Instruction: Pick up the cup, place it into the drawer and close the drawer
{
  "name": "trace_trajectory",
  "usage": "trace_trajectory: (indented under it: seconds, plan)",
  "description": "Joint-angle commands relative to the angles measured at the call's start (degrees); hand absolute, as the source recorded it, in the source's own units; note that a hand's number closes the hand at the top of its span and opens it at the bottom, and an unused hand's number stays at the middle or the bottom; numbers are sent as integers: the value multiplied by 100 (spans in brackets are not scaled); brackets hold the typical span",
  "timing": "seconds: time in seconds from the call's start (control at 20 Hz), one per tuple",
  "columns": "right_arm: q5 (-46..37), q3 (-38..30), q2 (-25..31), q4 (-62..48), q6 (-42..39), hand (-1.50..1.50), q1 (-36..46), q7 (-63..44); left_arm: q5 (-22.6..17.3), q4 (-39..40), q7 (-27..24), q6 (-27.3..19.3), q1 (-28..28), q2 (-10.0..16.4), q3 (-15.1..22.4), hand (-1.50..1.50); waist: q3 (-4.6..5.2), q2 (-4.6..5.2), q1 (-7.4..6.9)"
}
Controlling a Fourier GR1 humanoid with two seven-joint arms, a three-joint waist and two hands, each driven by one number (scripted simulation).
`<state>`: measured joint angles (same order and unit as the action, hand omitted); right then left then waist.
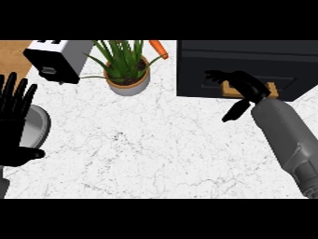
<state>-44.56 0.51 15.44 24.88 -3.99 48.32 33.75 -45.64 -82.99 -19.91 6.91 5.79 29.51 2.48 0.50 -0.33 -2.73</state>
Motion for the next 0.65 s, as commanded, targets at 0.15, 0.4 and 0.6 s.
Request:
trace_trajectory:
  seconds: [0.15, 0.4, 0.6]
  plan:
    - [-31, -306, 285, -1012, 194, -150, 520, -159, 58, 189, 3, 248, 27, 22, -23, -150, -64, 207, -134]
    - [-5, -393, 638, -1184, 15, -150, 700, 22, 197, 21, 16, 53, 94, -58, 56, -150, -75, 254, -278]
    - [-2, -419, 568, -1299, -13, -150, 825, -12, 330, 161, -158, 28, 145, -141, 26, -150, -68, 243, -238]
